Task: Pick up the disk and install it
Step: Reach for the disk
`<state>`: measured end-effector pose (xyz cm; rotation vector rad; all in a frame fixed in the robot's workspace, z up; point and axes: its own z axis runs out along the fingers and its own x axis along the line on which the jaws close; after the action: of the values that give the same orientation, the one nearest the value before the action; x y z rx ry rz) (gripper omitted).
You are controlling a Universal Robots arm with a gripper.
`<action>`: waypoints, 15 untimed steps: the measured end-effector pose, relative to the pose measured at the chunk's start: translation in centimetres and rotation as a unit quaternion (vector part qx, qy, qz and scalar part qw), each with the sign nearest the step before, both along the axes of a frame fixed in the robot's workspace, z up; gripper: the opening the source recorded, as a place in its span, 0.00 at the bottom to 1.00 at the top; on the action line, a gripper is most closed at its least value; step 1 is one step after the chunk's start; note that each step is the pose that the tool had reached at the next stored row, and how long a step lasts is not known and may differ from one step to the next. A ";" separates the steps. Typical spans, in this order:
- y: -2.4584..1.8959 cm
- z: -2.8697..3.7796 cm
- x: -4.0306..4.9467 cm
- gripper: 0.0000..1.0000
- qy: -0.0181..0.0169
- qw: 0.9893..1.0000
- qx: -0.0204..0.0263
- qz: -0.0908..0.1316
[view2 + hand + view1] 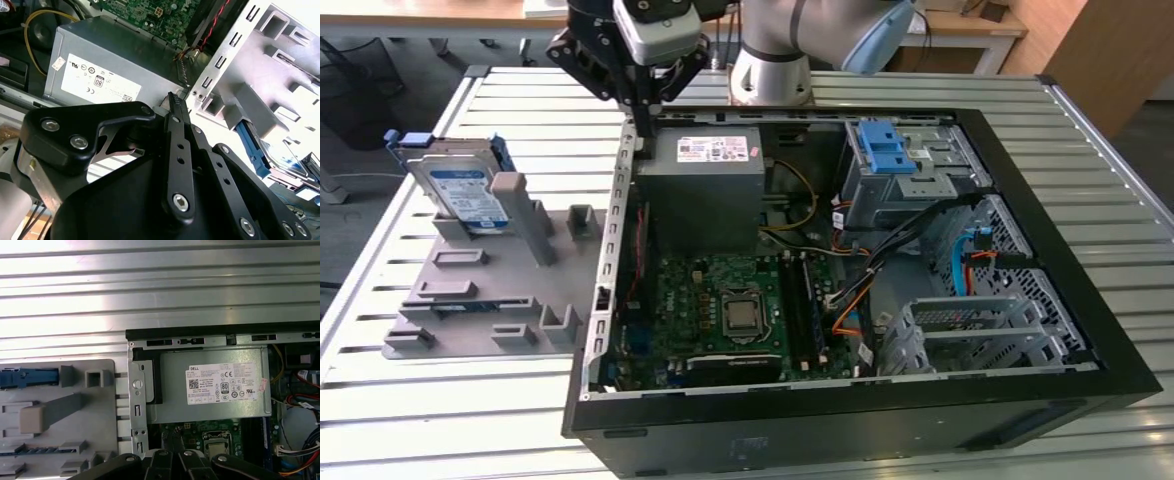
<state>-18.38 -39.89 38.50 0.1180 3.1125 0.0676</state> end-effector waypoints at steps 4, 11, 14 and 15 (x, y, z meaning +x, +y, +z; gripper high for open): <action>0.00 -0.02 -0.47 0.11 0.000 1.000 0.000 0.000; 0.00 -0.09 -0.97 0.11 0.000 1.000 0.000 0.000; 0.00 -0.13 -1.12 0.11 0.000 1.000 0.000 0.000; 0.00 -0.14 -1.18 0.11 0.000 1.000 0.000 0.000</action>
<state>-19.56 -39.89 38.36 0.1180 3.1124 0.0677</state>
